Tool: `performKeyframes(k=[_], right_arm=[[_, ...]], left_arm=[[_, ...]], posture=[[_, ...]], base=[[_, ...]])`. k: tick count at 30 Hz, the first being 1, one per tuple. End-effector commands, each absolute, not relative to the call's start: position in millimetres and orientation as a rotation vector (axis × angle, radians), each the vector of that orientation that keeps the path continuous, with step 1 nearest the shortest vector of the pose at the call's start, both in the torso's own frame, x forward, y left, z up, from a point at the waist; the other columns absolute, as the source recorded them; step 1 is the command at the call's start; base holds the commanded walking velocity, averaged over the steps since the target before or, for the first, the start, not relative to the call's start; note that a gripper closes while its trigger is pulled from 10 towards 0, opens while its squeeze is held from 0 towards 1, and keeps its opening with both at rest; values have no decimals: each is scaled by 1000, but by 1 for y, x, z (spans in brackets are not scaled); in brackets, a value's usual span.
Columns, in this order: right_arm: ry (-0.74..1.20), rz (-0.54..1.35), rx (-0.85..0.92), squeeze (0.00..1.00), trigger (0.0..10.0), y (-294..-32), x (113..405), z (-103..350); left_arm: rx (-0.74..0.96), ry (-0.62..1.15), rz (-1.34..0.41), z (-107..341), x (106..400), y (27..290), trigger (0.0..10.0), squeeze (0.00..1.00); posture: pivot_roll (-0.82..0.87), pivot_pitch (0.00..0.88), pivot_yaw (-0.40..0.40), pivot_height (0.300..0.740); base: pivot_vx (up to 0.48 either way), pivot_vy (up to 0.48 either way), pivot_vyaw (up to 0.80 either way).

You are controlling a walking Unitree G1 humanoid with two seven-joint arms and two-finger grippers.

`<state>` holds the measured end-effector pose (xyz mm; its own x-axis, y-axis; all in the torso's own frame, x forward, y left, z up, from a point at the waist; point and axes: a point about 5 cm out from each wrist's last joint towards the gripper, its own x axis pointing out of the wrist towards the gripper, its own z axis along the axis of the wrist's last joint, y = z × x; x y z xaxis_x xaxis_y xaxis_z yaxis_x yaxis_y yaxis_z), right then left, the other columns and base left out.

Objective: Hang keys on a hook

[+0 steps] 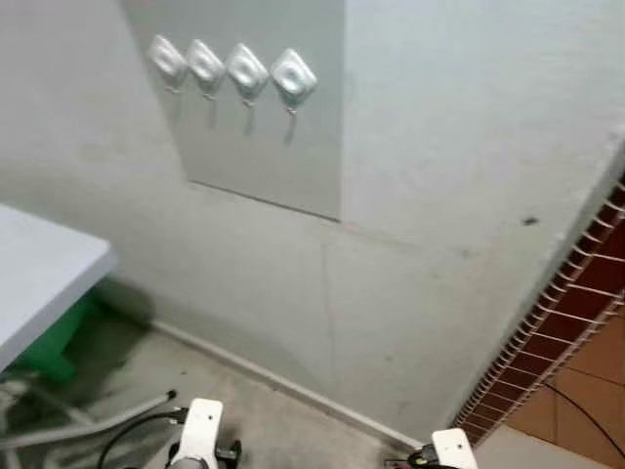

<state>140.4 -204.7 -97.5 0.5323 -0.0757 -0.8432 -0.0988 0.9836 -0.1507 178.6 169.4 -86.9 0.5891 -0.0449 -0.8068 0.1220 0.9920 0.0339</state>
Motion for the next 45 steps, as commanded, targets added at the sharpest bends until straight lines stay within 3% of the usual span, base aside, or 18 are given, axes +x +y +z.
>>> performKeyframes(k=[1, 45], right_arm=[[996, 37, -182, 0, 10000, -196, 147, -97], [1017, 74, -210, 0, 10000, -198, 137, -99]], left_arm=[[99, 946, -83, -87, 177, 178, 10000, 0], [88, 967, -81, -92, 165, 179, 10000, 0]], posture=[[-46, 0, 32, 732], [-35, 0, 16, 732]], base=[[0, 0, 800], [0, 0, 800]])
